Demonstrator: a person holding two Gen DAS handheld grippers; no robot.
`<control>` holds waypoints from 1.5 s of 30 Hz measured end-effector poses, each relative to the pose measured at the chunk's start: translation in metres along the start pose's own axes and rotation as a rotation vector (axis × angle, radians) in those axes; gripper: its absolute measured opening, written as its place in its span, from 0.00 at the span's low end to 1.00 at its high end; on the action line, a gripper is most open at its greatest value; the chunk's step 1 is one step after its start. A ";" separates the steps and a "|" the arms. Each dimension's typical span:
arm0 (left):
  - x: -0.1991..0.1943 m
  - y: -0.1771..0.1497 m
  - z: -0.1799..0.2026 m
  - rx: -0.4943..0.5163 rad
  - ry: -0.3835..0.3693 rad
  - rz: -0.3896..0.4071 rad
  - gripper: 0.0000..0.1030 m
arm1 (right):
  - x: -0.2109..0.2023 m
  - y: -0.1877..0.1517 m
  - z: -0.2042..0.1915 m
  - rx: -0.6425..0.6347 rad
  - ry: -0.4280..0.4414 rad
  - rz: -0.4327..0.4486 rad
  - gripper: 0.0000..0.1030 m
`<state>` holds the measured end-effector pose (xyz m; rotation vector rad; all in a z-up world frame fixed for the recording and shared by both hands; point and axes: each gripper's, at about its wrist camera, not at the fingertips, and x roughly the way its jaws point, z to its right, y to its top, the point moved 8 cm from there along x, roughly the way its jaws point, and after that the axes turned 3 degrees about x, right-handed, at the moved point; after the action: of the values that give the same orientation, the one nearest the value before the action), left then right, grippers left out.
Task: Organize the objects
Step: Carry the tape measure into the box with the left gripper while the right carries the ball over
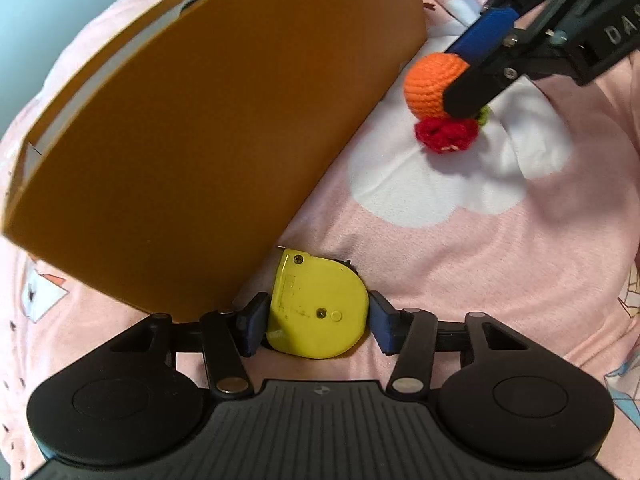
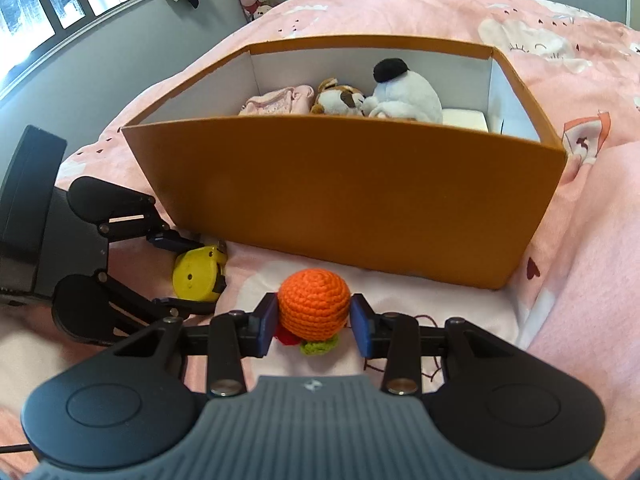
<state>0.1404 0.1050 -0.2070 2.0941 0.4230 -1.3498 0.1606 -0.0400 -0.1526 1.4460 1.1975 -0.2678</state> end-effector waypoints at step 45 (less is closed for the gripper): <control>0.019 0.100 -0.114 -0.392 -0.109 -0.576 0.57 | -0.018 0.122 0.034 0.024 0.132 0.156 0.40</control>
<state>0.2855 0.1005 -0.1581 1.6223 1.2050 -1.5250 0.2621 -0.0524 -0.0753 1.5895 1.1825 -0.0803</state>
